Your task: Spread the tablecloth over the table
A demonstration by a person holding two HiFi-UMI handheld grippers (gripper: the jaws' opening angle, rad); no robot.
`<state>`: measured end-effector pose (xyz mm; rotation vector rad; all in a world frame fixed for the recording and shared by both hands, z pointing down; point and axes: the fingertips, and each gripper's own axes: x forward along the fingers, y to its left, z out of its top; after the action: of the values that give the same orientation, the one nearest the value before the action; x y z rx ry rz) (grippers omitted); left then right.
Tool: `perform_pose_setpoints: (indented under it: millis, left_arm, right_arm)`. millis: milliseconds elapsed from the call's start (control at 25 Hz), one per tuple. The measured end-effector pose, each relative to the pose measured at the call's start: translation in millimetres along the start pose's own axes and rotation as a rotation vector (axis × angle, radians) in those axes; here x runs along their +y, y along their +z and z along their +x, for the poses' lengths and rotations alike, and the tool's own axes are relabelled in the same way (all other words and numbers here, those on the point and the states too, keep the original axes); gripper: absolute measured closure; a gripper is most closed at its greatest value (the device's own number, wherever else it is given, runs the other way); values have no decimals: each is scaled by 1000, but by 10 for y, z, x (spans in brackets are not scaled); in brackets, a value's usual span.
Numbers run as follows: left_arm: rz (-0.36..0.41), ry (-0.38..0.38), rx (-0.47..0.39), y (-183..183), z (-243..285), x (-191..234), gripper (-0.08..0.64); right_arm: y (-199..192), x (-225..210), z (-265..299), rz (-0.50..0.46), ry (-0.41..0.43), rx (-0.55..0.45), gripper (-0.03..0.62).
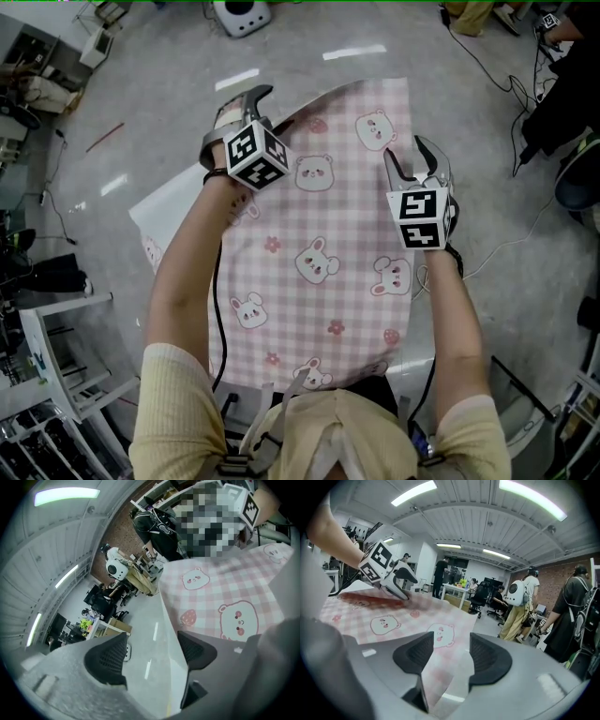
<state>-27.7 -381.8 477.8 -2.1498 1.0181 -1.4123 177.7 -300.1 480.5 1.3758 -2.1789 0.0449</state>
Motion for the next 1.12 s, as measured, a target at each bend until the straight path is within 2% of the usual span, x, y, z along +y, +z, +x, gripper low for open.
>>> perform_pose_setpoints:
  millis: [120, 240, 360, 480, 640, 720, 960, 1120]
  left_arm:
    - [-31, 14, -31, 30, -81, 57, 201]
    - [-92, 47, -26, -6, -128, 144, 201]
    - [-130, 40, -31, -11, -157, 130, 201]
    - [-153, -8, -62, 41, -188, 36, 201]
    - [-240, -131, -132, 149, -260, -108, 201]
    - [-242, -144, -142, 166, -316, -132, 201]
    - [-299, -95, -249, 311, -620, -31, 207]
    - [-357, -42, -337, 383, -997, 67, 280]
  right_arm:
    - [115, -39, -92, -4, -14, -33, 351]
    - [176, -17, -176, -12, -12, -48, 350]
    - [131, 72, -232, -13, 3, -37, 348]
    - [99, 161, -286, 0, 24, -29, 345]
    - [175, 246, -402, 7, 40, -31, 345]
    - [221, 290, -466, 4, 43, -35, 344]
    - [352, 380, -653, 12, 39, -68, 345]
    - [462, 460, -807, 43, 31, -98, 345]
